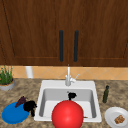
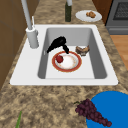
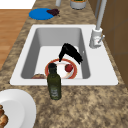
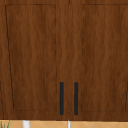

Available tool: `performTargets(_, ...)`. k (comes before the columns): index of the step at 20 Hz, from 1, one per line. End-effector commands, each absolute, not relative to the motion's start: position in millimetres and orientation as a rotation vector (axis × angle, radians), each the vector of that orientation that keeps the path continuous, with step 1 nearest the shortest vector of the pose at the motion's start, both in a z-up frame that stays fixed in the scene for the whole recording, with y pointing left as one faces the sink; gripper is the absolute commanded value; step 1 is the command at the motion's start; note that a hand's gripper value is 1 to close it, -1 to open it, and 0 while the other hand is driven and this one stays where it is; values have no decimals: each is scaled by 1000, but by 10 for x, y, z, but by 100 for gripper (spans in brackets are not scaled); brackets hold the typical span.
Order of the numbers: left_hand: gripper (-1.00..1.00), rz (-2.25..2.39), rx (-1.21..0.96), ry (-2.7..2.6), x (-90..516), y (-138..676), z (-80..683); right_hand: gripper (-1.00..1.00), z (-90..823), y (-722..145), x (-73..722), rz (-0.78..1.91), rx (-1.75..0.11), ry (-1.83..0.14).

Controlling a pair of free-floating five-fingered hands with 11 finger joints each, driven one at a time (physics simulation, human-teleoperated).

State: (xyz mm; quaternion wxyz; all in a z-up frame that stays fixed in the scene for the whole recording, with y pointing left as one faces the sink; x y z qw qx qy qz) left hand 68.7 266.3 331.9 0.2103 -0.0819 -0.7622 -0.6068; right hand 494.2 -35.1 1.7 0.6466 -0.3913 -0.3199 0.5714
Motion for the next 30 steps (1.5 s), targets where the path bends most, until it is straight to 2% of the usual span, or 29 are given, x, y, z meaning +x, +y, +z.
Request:
performTargets(1,0,-1687,-228,-2119,687,2663,3319,-100,260,-447,4860,1280,-912,-773)
performTargets(15,0,-1687,-228,-2119,687,2663,3319,-100,611,-646,4506,1194,-977,-825)
performTargets(16,0,-1687,-228,-2119,687,2663,3319,-100,589,-604,4564,1261,-962,-797)
performTargets(21,0,-1687,-228,-2119,687,2663,3319,-100,584,-646,4539,1260,-965,-793)
performTargets(30,0,-1687,-228,-2119,687,2663,3319,-100,967,-1088,4053,1260,-912,-900)
